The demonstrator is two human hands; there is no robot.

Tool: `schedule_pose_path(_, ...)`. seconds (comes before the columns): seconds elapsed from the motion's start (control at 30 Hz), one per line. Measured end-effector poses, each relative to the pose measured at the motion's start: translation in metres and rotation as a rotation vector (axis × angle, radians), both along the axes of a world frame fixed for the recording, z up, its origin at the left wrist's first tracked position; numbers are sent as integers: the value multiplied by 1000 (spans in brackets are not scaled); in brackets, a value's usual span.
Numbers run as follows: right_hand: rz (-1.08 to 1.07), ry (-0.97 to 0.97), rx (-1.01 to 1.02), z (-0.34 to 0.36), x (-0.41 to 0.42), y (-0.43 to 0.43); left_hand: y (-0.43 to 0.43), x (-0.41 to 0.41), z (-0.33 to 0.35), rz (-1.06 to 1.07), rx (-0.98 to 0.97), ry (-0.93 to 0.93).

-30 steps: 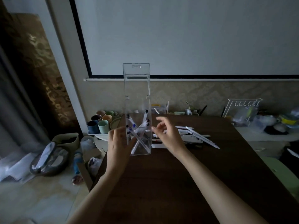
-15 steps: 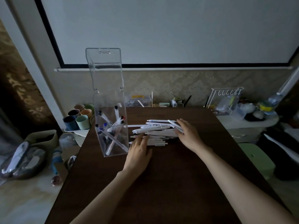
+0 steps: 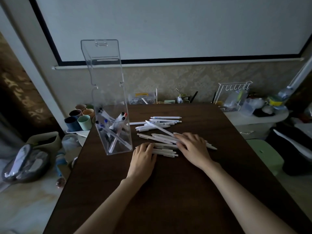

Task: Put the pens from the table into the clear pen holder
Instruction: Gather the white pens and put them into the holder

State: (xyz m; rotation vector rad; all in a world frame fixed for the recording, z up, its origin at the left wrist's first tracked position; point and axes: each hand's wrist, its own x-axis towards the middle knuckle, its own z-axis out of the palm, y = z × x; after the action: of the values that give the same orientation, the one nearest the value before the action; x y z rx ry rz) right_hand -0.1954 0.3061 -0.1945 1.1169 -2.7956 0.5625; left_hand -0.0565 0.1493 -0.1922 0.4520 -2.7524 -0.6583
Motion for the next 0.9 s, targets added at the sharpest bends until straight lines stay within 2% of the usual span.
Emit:
schedule_pose_path(0.23,-63,-35,-53,2,46,29,15,39,3,-50,-27,21)
schedule_pose_path(0.43,-207,-111,-75,11,55,33,11,59,12,-34,-38,-115)
schedule_pose_path(0.53,-196,-99,-136,17,58,32,12,64,17,-24,12,-193)
schedule_pose_path(0.63,-146,-31,-146,18,64,30,15,70,19,-79,-79,-257)
schedule_pose_path(0.77,-96,23,-120,16,68,27,17,78,20,-105,-157,-233)
schedule_pose_path(0.83,-83,48,-105,17,68,26,18,83,24,-100,-73,-184)
schedule_pose_path(0.9,-65,88,-151,25,69,24,17,89,29,-76,150,-91)
